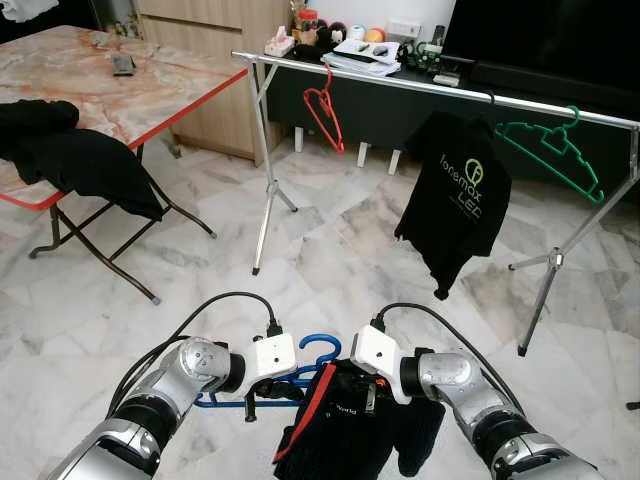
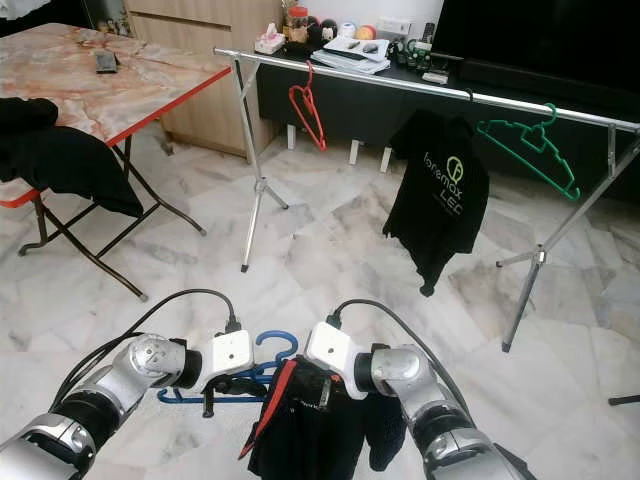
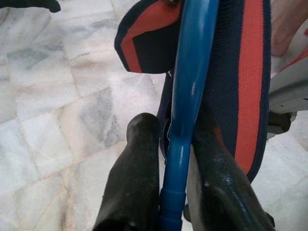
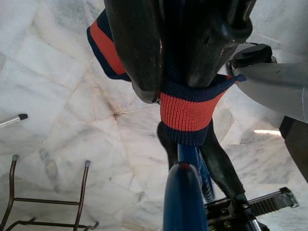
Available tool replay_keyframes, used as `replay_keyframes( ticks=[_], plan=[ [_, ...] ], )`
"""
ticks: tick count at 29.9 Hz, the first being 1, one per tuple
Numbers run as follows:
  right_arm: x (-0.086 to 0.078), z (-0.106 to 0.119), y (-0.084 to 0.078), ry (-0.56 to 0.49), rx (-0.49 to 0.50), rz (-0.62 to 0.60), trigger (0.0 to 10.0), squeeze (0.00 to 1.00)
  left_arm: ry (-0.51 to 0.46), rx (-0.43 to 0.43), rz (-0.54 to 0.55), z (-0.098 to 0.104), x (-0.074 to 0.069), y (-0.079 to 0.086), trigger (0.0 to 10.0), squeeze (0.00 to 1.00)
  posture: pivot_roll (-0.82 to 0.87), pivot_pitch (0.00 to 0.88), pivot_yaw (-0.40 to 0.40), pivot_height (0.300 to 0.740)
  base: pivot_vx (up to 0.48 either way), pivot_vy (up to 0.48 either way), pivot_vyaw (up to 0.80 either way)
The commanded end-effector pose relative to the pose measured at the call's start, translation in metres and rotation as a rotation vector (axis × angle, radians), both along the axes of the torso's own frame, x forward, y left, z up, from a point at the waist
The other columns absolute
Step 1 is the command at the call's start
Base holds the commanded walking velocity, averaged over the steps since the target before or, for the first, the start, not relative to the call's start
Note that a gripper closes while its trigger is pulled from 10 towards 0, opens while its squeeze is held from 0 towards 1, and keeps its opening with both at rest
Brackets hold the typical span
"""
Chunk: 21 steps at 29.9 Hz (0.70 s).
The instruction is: Hang hanger
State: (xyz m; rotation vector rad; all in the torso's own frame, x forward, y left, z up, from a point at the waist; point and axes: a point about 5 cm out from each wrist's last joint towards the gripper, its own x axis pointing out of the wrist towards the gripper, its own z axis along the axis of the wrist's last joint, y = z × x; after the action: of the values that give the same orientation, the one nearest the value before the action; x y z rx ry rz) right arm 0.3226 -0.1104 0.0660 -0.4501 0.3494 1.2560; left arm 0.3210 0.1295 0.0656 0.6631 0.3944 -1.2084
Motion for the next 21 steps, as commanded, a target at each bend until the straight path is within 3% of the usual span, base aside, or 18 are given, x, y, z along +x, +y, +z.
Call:
replay_keyframes(
  ticks=[1,21],
  plan=[
    [0.0024,0.0036,0.0008,-0.008,0.027,-0.014,0.0,0.00,-0.005,-0.014,-0.007,0.0032,0.0019,-0.0041,0.0,0.00,0.01,0.090,-0.053,0.740,0.000,0.000,0.00],
    [0.0024,0.0034,-0.0009,-0.001,0.016,-0.009,0.0,0.00,-0.012,-0.028,-0.014,0.0044,0.0018,-0.0050,0.0,0.00,0.01,0.092,-0.056,0.740,0.000,0.000,0.00]
  ],
)
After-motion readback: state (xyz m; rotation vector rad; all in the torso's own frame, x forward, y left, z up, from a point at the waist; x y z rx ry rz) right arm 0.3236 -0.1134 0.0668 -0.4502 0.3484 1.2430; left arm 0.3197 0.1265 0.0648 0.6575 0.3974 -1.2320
